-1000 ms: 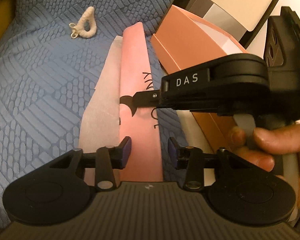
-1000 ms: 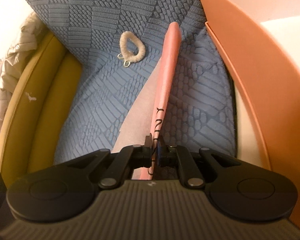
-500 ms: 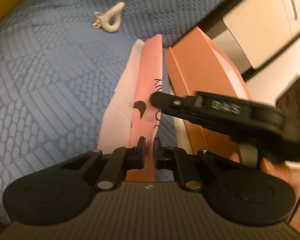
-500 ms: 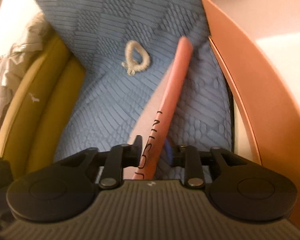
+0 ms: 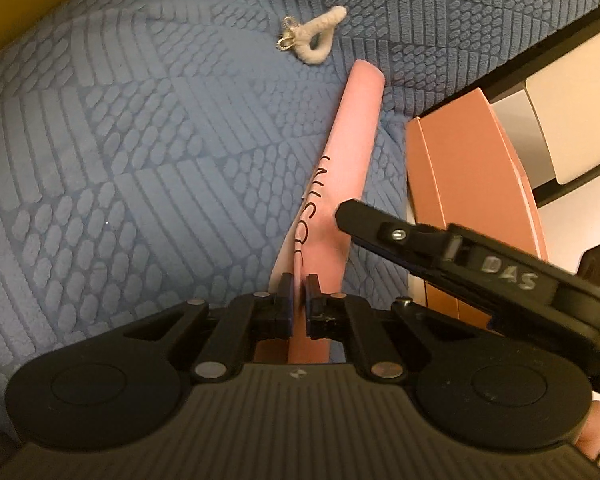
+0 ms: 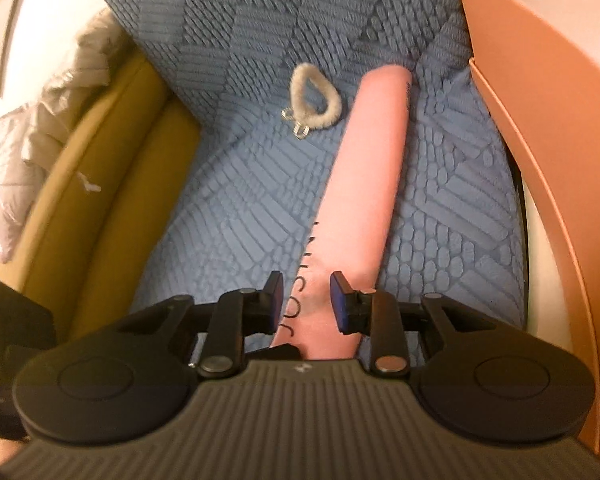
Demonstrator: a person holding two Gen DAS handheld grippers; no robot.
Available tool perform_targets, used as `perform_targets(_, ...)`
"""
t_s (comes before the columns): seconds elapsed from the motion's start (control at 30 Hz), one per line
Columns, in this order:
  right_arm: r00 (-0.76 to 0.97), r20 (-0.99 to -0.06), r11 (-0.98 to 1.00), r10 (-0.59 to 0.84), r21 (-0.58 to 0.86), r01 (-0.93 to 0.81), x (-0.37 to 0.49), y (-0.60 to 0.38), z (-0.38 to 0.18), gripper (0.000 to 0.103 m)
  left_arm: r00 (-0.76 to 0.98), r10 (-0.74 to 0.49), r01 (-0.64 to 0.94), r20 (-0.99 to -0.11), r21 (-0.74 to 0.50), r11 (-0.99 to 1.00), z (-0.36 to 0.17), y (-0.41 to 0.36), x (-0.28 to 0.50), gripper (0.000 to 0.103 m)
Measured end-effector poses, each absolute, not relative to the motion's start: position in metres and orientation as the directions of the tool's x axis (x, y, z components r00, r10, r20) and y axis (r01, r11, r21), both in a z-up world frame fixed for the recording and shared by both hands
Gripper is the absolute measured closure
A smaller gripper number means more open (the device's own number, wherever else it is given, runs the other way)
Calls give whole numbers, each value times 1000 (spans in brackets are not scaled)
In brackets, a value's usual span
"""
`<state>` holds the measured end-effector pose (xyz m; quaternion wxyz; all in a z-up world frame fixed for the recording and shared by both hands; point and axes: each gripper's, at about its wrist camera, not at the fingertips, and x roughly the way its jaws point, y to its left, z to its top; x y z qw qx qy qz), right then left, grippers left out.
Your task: Organize objects
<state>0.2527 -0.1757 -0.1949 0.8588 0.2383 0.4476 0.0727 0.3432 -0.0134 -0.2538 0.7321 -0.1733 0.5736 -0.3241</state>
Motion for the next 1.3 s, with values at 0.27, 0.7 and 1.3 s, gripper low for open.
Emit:
perform_targets(0.27,555,-764,898,330,435,64,263,-167,-207,77,153,-656,287,-739,-602,745,-248,-10,344,92)
perform_targets(0.7,542,-747,853,385,513,99,266,-181,-211,77,189,-619,420,-763,-507,753,-220,-9,340,92)
perform_targets(1.3,629,-737,887,248,434,158,277,-210,-191,49,132,-588,424,-798,-491,761,-238,-28,350,93)
